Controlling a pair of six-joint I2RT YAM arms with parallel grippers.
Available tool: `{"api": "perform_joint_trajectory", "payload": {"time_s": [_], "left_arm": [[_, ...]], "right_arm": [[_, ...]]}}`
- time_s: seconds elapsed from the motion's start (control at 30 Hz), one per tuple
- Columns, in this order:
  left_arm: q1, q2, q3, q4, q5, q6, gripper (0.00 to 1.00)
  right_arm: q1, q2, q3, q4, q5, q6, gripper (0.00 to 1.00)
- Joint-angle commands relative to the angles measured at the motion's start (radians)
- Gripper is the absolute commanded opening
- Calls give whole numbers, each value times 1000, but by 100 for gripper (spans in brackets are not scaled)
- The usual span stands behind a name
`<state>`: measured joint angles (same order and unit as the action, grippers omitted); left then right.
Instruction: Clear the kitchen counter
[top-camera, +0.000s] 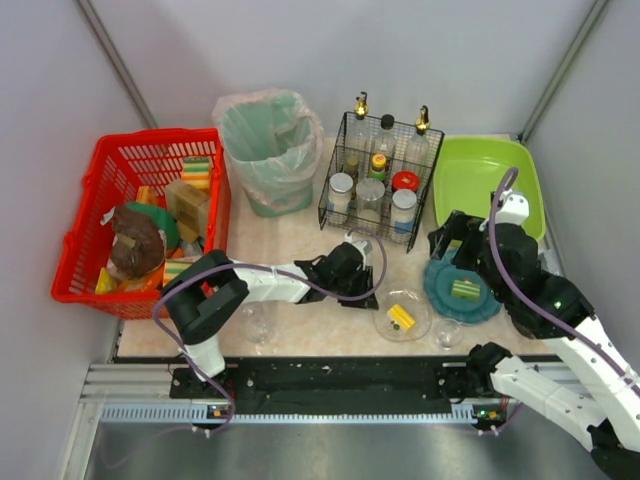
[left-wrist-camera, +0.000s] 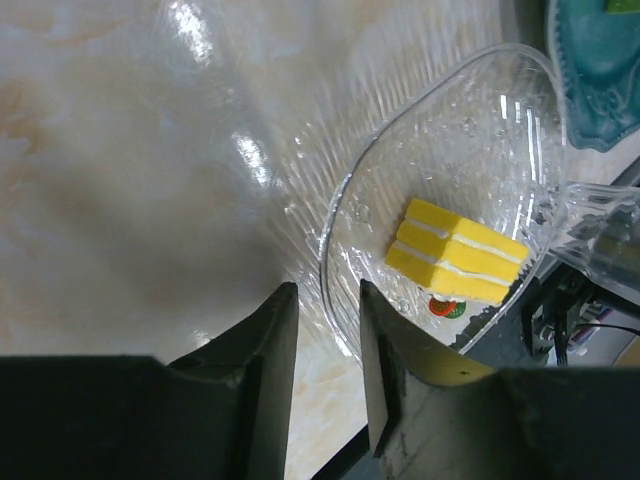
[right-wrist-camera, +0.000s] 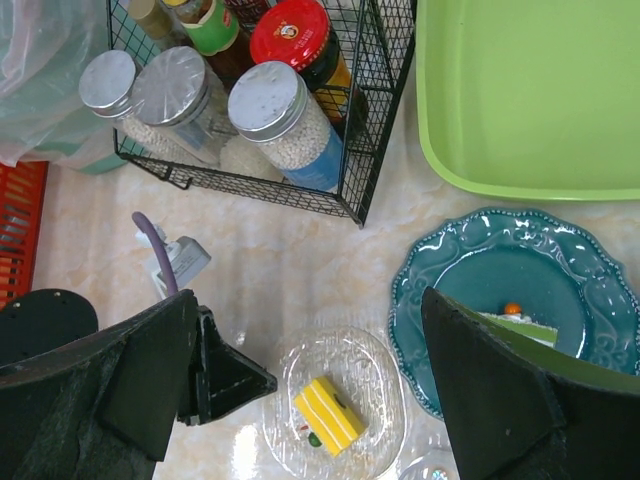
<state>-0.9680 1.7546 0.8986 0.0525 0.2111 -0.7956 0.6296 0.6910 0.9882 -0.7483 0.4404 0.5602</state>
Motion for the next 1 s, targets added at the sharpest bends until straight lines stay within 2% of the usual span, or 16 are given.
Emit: {"api": "perform_joint_trajectory", "payload": {"time_s": [0.0,0.23,0.33,0.37,0.57,0.8,0.97], "left_arm": [[-3,39,68,-49,-21,-50,32],[-3,28,102,-177,-68,-48,15],[-3,10,106,-218,-91,-27,1],[-3,3,106,-232,-105,-21,0],[-3,-70,111,-356,-196,19,0],[-1,-199,91,-565,-374,53,0],[2,-303,-18,-592,-371,41,0]], "right_arm": [[-8,-8,-3,26,11,4,91],[-8,-21,-8,29,9,7,91],[-8,-22,-8,27,0,7,91],[-8,-25,-11,27,-2,9,91],[-8,-28,-14,27,-12,15,91],[-8,-25,-31,41,-31,29,91],[-8,-8,-48,55,-40,33,91]]}}
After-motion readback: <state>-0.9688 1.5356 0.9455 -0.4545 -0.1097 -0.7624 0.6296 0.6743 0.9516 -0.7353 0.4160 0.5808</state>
